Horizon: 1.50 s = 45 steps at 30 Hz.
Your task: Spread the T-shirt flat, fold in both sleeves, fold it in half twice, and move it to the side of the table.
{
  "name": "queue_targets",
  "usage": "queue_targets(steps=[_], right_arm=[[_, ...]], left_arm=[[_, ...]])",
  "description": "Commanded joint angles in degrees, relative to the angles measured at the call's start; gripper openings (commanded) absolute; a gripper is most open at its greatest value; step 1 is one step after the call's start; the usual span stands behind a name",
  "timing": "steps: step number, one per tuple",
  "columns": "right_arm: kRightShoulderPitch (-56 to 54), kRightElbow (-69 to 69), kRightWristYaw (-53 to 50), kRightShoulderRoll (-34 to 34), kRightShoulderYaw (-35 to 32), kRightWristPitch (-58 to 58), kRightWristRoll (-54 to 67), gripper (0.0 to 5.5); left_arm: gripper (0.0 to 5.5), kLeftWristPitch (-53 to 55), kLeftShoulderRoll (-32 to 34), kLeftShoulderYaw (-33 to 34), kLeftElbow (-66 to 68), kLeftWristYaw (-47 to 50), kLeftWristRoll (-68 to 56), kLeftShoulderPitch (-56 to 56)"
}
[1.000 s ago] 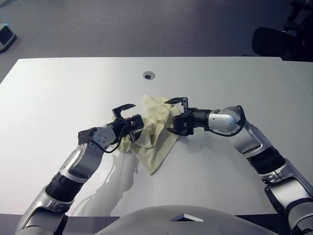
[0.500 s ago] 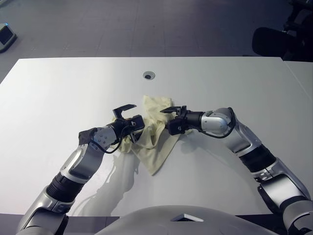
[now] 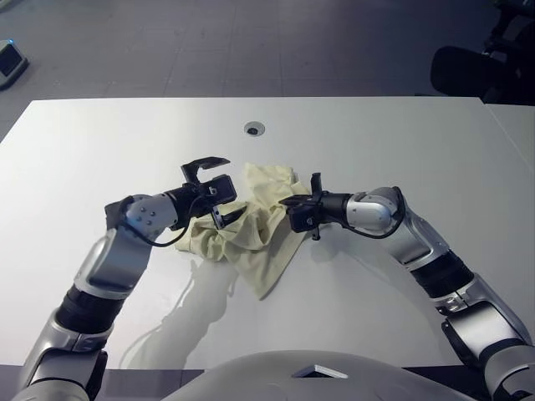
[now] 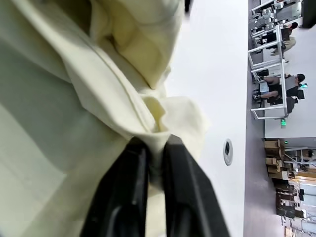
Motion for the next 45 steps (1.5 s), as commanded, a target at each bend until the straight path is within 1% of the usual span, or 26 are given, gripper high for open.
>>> queue_targets(steps=[1, 4, 7, 10, 13, 18, 19, 20, 21, 22, 28, 31, 34, 37, 39, 45], right_arm=[[0.86, -0.75, -0.54, -0.20, -0.94, 0.61, -0.63, 0.02], [0.83, -0.80, -0.83, 0.05, -1.09, 0.68, -0.97, 0.02], [0.80, -1.09, -1.03, 0.18, -1.12, 0.78, -1.21, 0.00], [1.09, -1.56, -1.15, -0.09, -1.28, 0.96, -1.30, 0.00], [0.96, -1.29, -1.32, -0.07, -1.25, 0.94, -1.45, 0.00], [0.83, -0.94, -1.64, 0.19, -1.14, 0.96, -1.63, 0.00], [0.82, -0.87, -1.69, 0.20, -1.14, 0.93, -1.64, 0.00], [0.82, -0.83, -1.73, 0.19, -1.15, 0.94, -1.66, 0.00], [0.81, -0.82, -1.77, 0.20, -1.14, 0.95, -1.68, 0.00], [0.74, -0.77, -1.80, 0.24, -1.12, 1.00, -1.72, 0.00], [0.45, -0.47, -1.86, 0.46, -1.01, 1.02, -1.91, 0.00], [0.56, -0.50, -1.94, 0.59, -1.03, 1.05, -2.03, 0.00], [0.85, -0.79, -1.98, 0.53, -1.16, 1.16, -2.06, 0.00], [0.83, -0.88, -1.95, 0.61, -1.11, 1.32, -2.03, 0.00], [0.75, -0.94, -1.93, 0.72, -1.07, 1.44, -2.04, 0.00], [0.98, -1.27, -1.94, 0.71, -1.10, 1.48, -2.05, 0.00]], left_arm=[[5.40, -5.81, 3.42, -1.52, 6.82, -8.05, -1.88, -7.56], [5.40, -9.56, 2.18, -5.34, 12.99, -11.21, -0.33, -13.12], [4.94, -12.49, 0.35, -9.67, 17.61, -13.95, 1.16, -16.47], [4.48, -14.03, 0.11, -12.23, 19.31, -17.35, 1.48, -17.93], [3.99, -14.91, 0.45, -13.28, 20.69, -20.10, 1.88, -19.58], [3.17, -17.07, -0.20, -12.88, 23.61, -21.83, 1.87, -23.09], [2.92, -17.36, -0.28, -13.06, 23.74, -22.37, 1.76, -23.28], [3.15, -17.61, -0.37, -13.27, 23.68, -22.83, 1.68, -23.26], [3.13, -17.66, -0.42, -13.53, 23.45, -23.33, 1.59, -23.15], [3.27, -17.49, -0.48, -13.72, 23.00, -24.03, 1.24, -22.97], [4.24, -15.87, -1.14, -14.19, 21.37, -26.47, 0.03, -23.26], [4.76, -16.09, -2.06, -15.56, 21.83, -27.35, 0.54, -23.27], [5.16, -16.31, -3.08, -17.09, 22.66, -27.87, 1.31, -23.23], [4.67, -16.14, -4.12, -18.41, 24.00, -27.97, 2.20, -23.45], [4.25, -16.24, -4.18, -18.95, 24.95, -27.69, 3.25, -23.75], [3.23, -16.55, -4.47, -19.22, 26.26, -27.45, 5.00, -24.04]])
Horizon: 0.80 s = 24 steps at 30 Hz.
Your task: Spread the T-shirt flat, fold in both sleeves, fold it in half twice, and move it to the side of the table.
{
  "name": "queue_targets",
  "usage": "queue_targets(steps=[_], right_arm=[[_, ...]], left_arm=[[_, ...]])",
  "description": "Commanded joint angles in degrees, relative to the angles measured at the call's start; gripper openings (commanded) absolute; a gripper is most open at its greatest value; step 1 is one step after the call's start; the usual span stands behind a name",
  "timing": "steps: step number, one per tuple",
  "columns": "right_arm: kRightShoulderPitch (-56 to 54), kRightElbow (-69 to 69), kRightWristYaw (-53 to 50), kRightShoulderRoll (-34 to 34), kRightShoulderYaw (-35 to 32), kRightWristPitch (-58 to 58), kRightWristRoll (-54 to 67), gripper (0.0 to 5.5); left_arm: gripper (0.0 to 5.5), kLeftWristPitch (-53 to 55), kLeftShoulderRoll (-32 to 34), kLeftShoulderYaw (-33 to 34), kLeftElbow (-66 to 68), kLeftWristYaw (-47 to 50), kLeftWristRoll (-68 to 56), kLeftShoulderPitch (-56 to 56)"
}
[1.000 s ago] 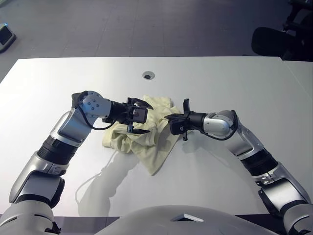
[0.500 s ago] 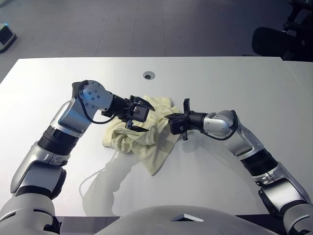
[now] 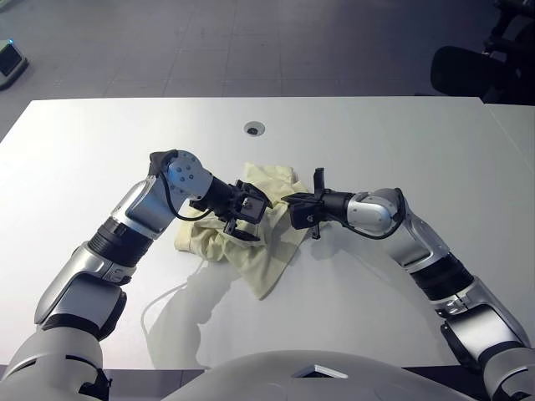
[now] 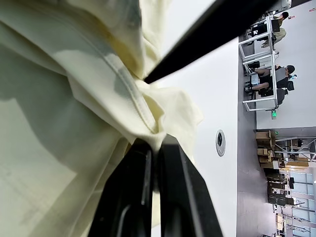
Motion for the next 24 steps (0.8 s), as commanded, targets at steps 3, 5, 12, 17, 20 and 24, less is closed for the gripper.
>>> queue_targets(steps=[3, 5, 12, 17, 20, 24], right_arm=[[0.10, -0.83, 0.10, 0.02, -0.61, 0.13, -0.04, 0.00], [0.17, -0.93, 0.12, -0.06, -0.62, 0.10, -0.07, 0.00], [-0.02, -0.65, 0.27, -0.23, -0.65, 0.12, -0.12, 0.00], [-0.66, 0.09, 0.56, -0.37, -0.74, 0.30, -0.17, 0.00], [-1.50, 0.29, 1.36, -1.10, -1.50, 0.59, 0.30, 0.00], [-4.03, 2.99, 1.38, -2.42, -3.89, 0.55, 0.81, 0.00]], left_arm=[[2.70, -0.22, 0.11, -0.15, 0.34, -0.21, 1.58, -1.13], [2.36, -0.11, 0.29, 0.00, -0.07, -0.34, 1.47, -0.95], [1.17, 0.70, 0.85, 0.40, -1.26, -1.07, 0.66, -0.61], [0.42, 0.51, 1.83, 1.11, -0.79, -1.46, 0.81, -1.00], [0.07, 0.88, 3.01, 2.13, -0.52, -1.66, 0.79, -1.55], [0.07, 1.71, 4.32, 4.90, 2.35, -0.20, 1.16, -3.89]])
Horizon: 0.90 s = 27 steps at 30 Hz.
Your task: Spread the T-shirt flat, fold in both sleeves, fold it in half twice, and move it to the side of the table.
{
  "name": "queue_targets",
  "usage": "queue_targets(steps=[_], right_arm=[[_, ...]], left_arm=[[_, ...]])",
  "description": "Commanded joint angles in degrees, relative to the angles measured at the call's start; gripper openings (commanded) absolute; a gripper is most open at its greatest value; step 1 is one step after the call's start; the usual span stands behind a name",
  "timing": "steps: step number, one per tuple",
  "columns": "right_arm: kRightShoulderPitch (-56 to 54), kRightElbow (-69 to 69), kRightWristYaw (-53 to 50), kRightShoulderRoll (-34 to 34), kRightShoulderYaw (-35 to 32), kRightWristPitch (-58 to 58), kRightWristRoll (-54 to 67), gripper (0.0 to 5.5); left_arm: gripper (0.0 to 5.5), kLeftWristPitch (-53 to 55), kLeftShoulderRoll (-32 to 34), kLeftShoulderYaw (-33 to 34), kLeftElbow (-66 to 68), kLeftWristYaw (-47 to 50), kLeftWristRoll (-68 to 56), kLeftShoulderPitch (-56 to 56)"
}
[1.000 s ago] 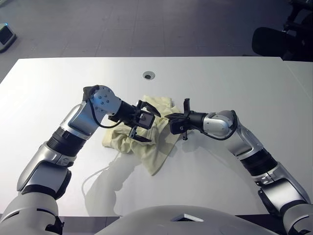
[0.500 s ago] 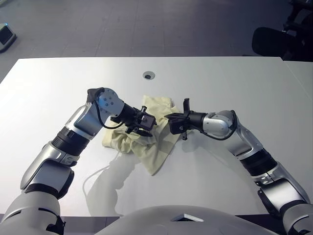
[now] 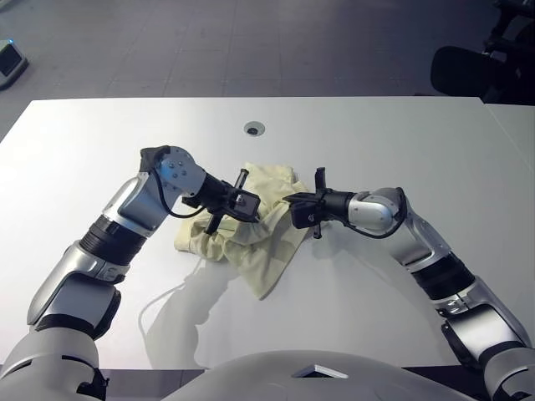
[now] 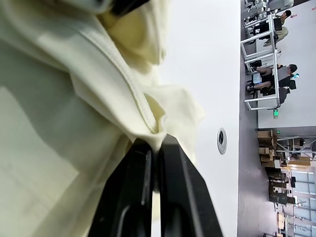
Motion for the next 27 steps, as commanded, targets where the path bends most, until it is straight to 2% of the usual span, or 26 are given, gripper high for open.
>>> queue_targets(steps=[1, 6, 11, 15, 21, 27], right_arm=[[-4.03, 3.60, 0.37, -1.97, -3.35, 0.00, 0.92, 0.00], [-8.27, 8.70, 1.47, -3.27, -7.58, 0.44, 4.66, 0.00], [-14.63, 14.40, 4.12, -2.81, -11.64, 4.27, 10.44, 0.00], [-24.48, 26.50, 2.30, -2.04, -12.98, 6.56, 10.40, 0.00], [-45.97, 60.84, -13.83, 3.27, -9.85, 2.06, 3.49, 0.00], [-58.02, 74.92, -35.36, 5.35, -6.01, 0.83, -3.54, 0.00]], left_arm=[[0.07, 1.19, 1.82, 3.69, 3.80, 1.50, 0.37, -4.11], [0.07, -1.24, 1.85, 7.05, 10.36, 6.37, 1.78, -8.48], [0.07, -5.84, -1.12, 8.75, 18.64, 16.29, 4.96, -14.92], [0.07, -11.30, -4.01, 8.06, 30.24, 26.78, 10.23, -22.76], [0.07, -16.94, -9.99, 4.14, 56.93, 46.23, 20.17, -38.05], [0.07, -11.91, -13.50, 0.67, 72.34, 70.33, 27.24, -49.02]])
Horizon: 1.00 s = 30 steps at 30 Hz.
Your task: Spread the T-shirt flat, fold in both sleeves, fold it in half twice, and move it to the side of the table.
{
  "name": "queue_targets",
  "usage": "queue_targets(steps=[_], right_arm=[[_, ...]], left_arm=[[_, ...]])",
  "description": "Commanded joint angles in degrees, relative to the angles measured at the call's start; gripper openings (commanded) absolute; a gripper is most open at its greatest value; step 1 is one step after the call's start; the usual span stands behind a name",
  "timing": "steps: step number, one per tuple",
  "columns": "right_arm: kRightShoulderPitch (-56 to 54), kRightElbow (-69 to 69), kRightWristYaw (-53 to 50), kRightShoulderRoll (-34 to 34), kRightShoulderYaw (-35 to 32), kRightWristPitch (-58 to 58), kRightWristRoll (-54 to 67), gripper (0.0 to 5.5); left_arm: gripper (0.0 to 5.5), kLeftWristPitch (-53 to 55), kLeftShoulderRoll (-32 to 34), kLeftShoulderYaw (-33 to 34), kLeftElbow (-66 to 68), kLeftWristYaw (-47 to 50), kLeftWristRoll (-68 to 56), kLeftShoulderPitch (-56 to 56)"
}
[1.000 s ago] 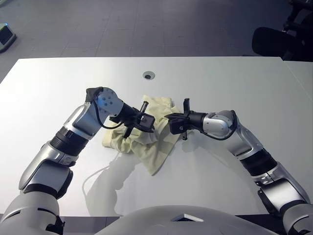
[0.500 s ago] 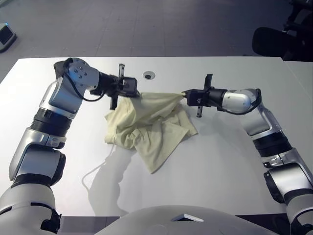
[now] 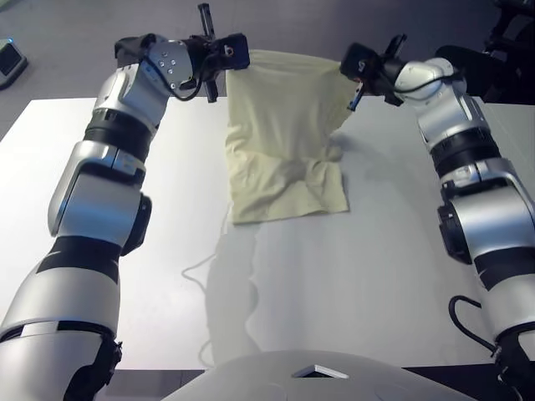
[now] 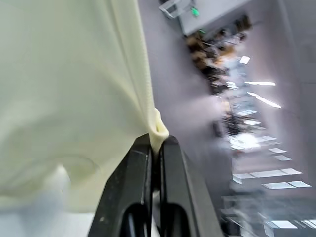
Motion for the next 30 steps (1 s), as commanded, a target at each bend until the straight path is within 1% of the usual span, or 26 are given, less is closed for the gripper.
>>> queue_targets(steps=[1, 4, 7, 10, 12, 14, 15, 16, 17, 18, 19, 21, 23, 24, 27, 30], right_arm=[[-10.58, 9.85, -19.53, -1.38, 2.96, 1.01, -7.12, 0.00], [-14.66, 11.80, -31.07, -2.05, 4.74, 1.10, -10.93, 0.00], [-16.38, 12.52, -36.61, -2.70, 5.60, 0.51, -13.14, 0.00], [-15.79, 12.39, -37.68, -2.54, 5.75, -1.70, -13.85, 0.00], [-13.84, 11.78, -34.68, -2.13, 5.02, -4.91, -12.87, 0.00], [-8.11, 10.16, -23.92, -2.25, 4.05, -10.84, -10.05, 0.00], [-3.93, 8.33, -16.05, -3.00, 3.52, -14.33, -7.81, 0.00], [0.79, 5.19, -7.12, -4.01, 2.38, -16.95, -4.16, 0.00], [5.44, 0.65, 1.24, -5.37, 1.46, -18.18, -0.25, 0.00], [12.28, -8.40, 12.11, -8.40, 1.87, -17.85, 5.07, 0.00], [20.11, -20.81, 23.12, -13.02, 2.76, -14.44, 11.78, 0.00], [31.73, -40.87, 38.73, -22.35, 4.15, -7.41, 21.75, 0.00], [36.87, -52.37, 47.09, -27.62, 3.61, 0.58, 28.31, 0.00], [38.09, -55.58, 49.56, -28.67, 3.19, 3.88, 30.48, 0.00], [43.30, -65.23, 55.15, -31.27, 4.06, 11.01, 35.85, 0.00], [48.82, -71.61, 57.67, -32.28, 5.11, 14.81, 36.89, 0.00]], left_arm=[[0.07, 5.72, 1.32, -2.07, 10.13, 18.40, 6.83, -10.46], [0.07, 7.33, 1.70, -3.26, 11.94, 28.23, 10.04, -16.01], [0.06, 7.81, 1.86, -4.51, 12.68, 34.70, 12.94, -19.53], [0.06, 6.91, 1.62, -6.19, 12.78, 38.03, 15.51, -19.30], [0.06, 5.05, 1.03, -6.82, 12.50, 36.80, 16.02, -16.60], [0.06, 0.53, -0.08, -7.23, 10.99, 28.92, 14.66, -8.85], [0.06, -2.41, -0.12, -7.23, 8.42, 22.75, 12.98, -3.35], [0.06, -4.46, 1.08, -7.27, 2.29, 14.82, 10.24, 3.53], [0.06, -4.23, 3.33, -7.07, -7.04, 6.44, 6.51, 10.85], [0.06, -1.18, 7.55, -7.31, -21.71, -3.95, 0.82, 20.38], [0.06, 3.21, 13.51, -7.96, -37.94, -14.21, -6.66, 29.70], [0.06, 8.44, 24.90, -8.40, -61.43, -27.81, -19.79, 42.57], [0.06, 11.27, 33.33, -6.91, -73.73, -35.18, -27.22, 48.22], [0.06, 12.34, 35.44, -5.89, -76.98, -37.42, -29.07, 49.49], [0.06, 14.13, 38.20, -3.94, -82.67, -41.72, -31.62, 52.11], [0.06, 16.37, 40.50, -3.91, -87.38, -44.95, -31.05, 54.98]])
